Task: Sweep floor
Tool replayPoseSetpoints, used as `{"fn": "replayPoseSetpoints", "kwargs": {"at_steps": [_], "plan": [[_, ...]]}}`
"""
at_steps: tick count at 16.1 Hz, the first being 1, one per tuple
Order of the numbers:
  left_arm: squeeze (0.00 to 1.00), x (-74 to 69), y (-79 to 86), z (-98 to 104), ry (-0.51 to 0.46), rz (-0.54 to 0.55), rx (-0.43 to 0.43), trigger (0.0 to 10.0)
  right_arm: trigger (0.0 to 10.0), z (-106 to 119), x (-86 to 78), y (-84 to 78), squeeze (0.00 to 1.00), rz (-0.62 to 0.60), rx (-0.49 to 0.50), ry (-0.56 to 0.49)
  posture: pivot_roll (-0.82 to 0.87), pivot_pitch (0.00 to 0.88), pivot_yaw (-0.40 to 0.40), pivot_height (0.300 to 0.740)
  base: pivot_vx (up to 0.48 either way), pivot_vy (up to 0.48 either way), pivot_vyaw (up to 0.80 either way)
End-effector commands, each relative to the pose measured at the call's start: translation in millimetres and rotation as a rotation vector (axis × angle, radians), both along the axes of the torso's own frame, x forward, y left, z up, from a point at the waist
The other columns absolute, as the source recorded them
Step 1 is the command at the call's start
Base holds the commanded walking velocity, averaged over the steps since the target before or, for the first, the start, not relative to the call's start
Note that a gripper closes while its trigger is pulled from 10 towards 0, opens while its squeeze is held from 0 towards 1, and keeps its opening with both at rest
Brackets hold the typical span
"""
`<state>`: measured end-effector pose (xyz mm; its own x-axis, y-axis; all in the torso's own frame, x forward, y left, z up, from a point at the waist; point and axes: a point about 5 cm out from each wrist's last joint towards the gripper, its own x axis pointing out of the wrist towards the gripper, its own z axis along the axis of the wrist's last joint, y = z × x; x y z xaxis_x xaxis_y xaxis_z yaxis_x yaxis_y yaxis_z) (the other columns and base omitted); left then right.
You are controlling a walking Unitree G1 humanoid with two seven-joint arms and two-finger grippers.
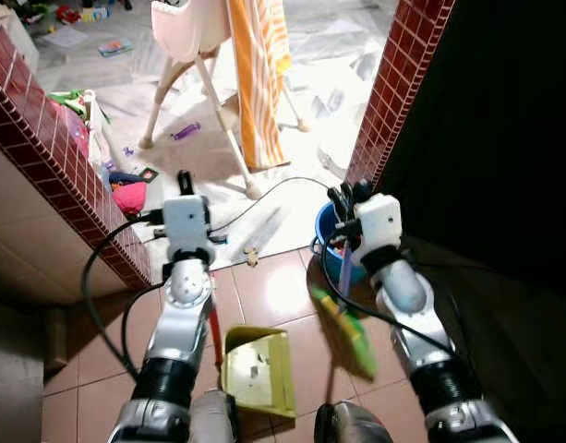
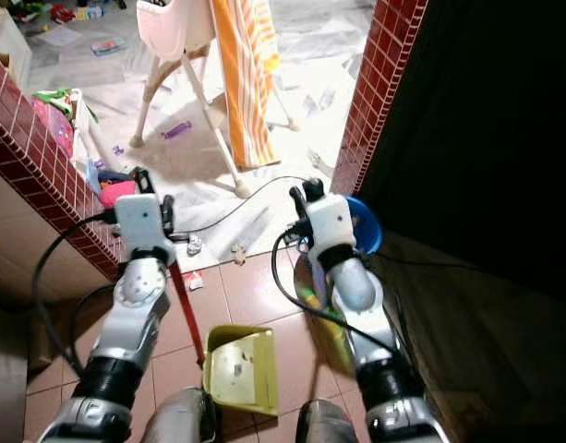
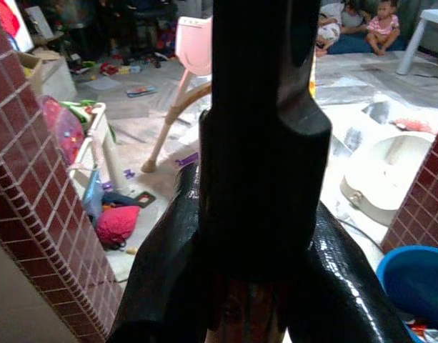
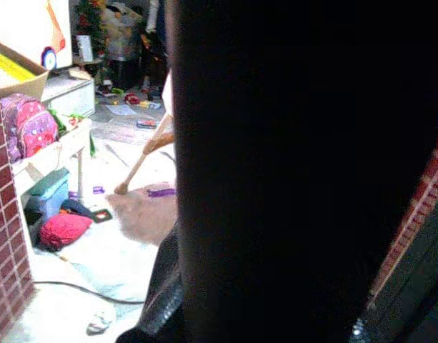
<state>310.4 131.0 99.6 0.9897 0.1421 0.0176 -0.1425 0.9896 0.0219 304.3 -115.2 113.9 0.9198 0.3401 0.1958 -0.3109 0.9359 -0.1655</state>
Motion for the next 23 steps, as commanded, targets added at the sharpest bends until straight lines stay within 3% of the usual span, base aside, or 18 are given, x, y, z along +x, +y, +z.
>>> {"fn": "replayPoseSetpoints", "kwargs": {"at_steps": [1,5,12,15,19,23], "plan": [[0.0,-1.7,4.1,2.9,-0.02,0.019,0.01,10.0,10.0,4.0,0.3,3.1,0.0,-0.019,0.075,0.006,-0.06,0.067,0.001,0.74,0.0,0.0,0.0],[0.0,1.6,0.6,5.0,-0.016,0.019,0.006,10.0,10.0,19.3,4.5,16.5,0.0,0.021,0.084,-0.021,-0.06,0.061,-0.001,0.74,0.0,0.0,0.34],[0.0,-0.3,-2.6,5.9,-0.026,0.002,0.023,10.0,10.0,17.9,4.1,15.0,0.0,0.015,0.09,-0.002,-0.03,0.055,-0.002,0.74,0.0,0.0,0.8],[0.0,1.5,5.6,15.6,-0.064,0.031,0.038,10.0,10.0,17.6,4.6,16.5,0.0,0.029,0.093,0.007,-0.03,0.045,-0.017,0.74,0.0,0.0,0.49],[0.0,1.3,9.5,9.6,-0.04,0.035,0.033,10.0,10.0,14.0,10.7,10.7,0.0,-0.03,0.088,0.04,-0.03,0.023,-0.023,0.74,0.0,0.0,0.0],[0.0,-6.2,9.6,4.3,-0.026,-0.013,0.048,10.0,10.0,7.9,14.1,-3.4,0.0,-0.175,0.12,0.085,-0.03,0.004,0.001,0.74,0.0,0.0,0.0]]}}
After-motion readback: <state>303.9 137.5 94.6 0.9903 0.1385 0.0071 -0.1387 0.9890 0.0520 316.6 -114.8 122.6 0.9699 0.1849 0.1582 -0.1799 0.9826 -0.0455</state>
